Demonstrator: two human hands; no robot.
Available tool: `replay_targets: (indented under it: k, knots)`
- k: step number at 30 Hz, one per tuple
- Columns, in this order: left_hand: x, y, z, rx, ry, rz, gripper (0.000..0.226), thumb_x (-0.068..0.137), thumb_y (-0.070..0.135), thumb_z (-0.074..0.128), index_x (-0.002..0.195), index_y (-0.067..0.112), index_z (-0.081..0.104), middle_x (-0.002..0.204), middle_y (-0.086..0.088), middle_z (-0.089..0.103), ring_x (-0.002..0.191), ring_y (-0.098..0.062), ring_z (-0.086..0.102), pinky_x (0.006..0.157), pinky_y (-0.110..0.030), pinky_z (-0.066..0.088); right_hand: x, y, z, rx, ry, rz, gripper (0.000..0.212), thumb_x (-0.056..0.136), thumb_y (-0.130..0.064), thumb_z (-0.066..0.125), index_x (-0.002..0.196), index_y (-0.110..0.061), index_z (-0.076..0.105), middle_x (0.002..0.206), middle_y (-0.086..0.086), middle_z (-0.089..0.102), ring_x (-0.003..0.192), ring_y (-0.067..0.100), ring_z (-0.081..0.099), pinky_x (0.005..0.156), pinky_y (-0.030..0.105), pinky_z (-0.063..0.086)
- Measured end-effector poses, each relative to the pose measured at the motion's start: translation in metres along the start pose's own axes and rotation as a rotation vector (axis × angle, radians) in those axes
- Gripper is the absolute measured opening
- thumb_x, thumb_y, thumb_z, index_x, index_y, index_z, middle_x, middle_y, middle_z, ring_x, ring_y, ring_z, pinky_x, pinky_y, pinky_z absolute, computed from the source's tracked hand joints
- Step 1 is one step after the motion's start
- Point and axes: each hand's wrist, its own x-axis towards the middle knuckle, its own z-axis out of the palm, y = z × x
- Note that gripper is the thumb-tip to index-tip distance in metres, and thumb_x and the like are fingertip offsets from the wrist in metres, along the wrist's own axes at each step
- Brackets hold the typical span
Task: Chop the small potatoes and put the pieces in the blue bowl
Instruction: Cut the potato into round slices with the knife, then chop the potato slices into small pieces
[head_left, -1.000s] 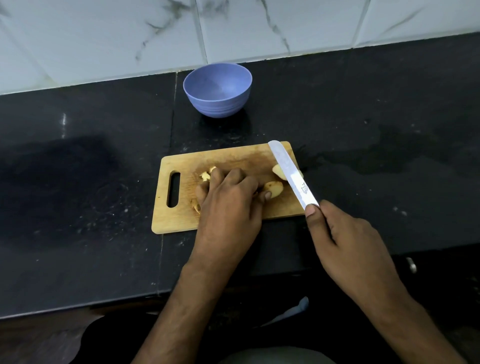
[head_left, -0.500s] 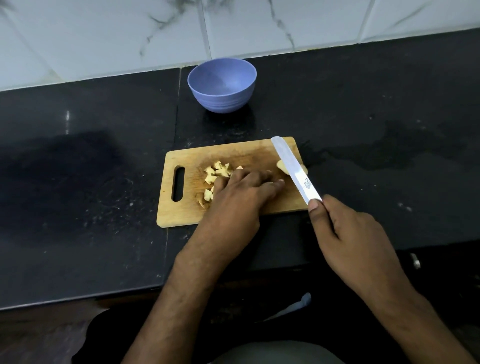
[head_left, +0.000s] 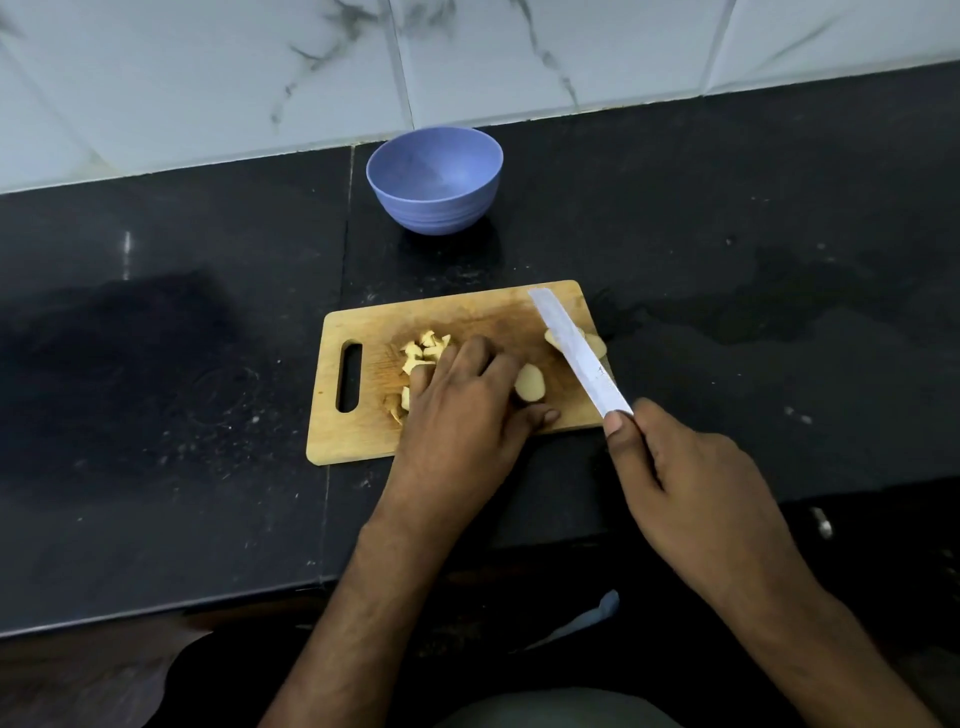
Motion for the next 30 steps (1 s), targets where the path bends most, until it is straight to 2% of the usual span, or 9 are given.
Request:
replay_targets:
  k: [5,10,14,16,21,24,26,30]
  knots:
    - [-0.002,-0.005,0.003,-0.039,0.015,-0.032,0.039,0.095,0.048,0.056,0.131,0.031,0.056,0.122,0.011,0.05,0.118,-0.01,0.043,0.09,-0.034,0.024,-0.014,-0.009,-0.004,-0.017,-0.092,0.0,0.024,0.099,-0.046,0.033,0.083,-0.03,0.041,0.052,-0.007,0.047,0.041,0.005,0.047,0.042,0.015,0.024]
    - [0.001,-0.001,0.009,-0.004,0.06,-0.052,0.039,0.095,0.054,0.055,0.125,0.029,0.057,0.12,0.01,0.051,0.115,-0.011,0.044,0.087,-0.034,0.024,-0.026,-0.016,-0.008,0.026,-0.171,0.045,0.025,0.098,-0.049,0.033,0.079,-0.033,0.036,0.054,-0.007,0.05,0.043,0.006,0.051,0.039,0.018,0.033]
    - [0.0,-0.002,0.009,-0.021,0.075,-0.045,0.04,0.094,0.054,0.056,0.127,0.031,0.057,0.119,0.012,0.051,0.115,-0.009,0.044,0.088,-0.032,0.022,-0.031,-0.018,-0.01,-0.033,-0.202,0.08,0.023,0.097,-0.052,0.024,0.084,-0.034,0.032,0.057,-0.007,0.05,0.045,0.005,0.05,0.043,0.016,0.03]
    - [0.001,-0.002,0.009,-0.028,0.071,-0.047,0.042,0.094,0.055,0.057,0.128,0.031,0.057,0.12,0.012,0.051,0.116,-0.008,0.044,0.089,-0.031,0.022,-0.033,-0.02,-0.012,-0.056,-0.21,0.087,0.025,0.095,-0.053,0.019,0.086,-0.034,0.03,0.058,-0.007,0.051,0.048,0.005,0.051,0.046,0.016,0.034]
    - [0.0,-0.002,0.009,-0.044,0.09,-0.052,0.041,0.092,0.054,0.059,0.124,0.028,0.061,0.117,0.011,0.053,0.115,-0.009,0.046,0.089,-0.032,0.024,-0.035,-0.025,-0.019,-0.122,-0.234,0.097,0.024,0.097,-0.053,0.016,0.09,-0.034,0.028,0.062,-0.005,0.055,0.054,0.006,0.056,0.049,0.02,0.042]
    - [0.0,-0.003,0.009,-0.058,0.088,-0.05,0.042,0.092,0.053,0.06,0.124,0.027,0.062,0.118,0.01,0.054,0.115,-0.009,0.045,0.089,-0.032,0.024,-0.034,-0.028,-0.02,-0.104,-0.276,0.132,0.022,0.1,-0.051,0.017,0.093,-0.034,0.028,0.065,-0.002,0.056,0.06,0.008,0.059,0.058,0.028,0.053]
    - [0.0,-0.003,0.009,-0.064,0.094,-0.046,0.041,0.092,0.053,0.061,0.123,0.027,0.062,0.118,0.011,0.054,0.114,-0.009,0.045,0.088,-0.033,0.024,-0.029,-0.031,-0.018,-0.123,-0.288,0.131,0.021,0.101,-0.049,0.017,0.091,-0.033,0.026,0.068,-0.002,0.055,0.063,0.009,0.059,0.061,0.031,0.054]
    - [-0.001,-0.003,0.01,-0.058,0.109,-0.057,0.037,0.09,0.052,0.062,0.118,0.027,0.063,0.115,0.012,0.055,0.112,-0.009,0.046,0.087,-0.031,0.021,-0.011,-0.029,-0.006,-0.157,-0.245,0.05,0.02,0.103,-0.045,0.02,0.094,-0.031,0.031,0.069,-0.005,0.05,0.062,0.011,0.055,0.058,0.032,0.051]
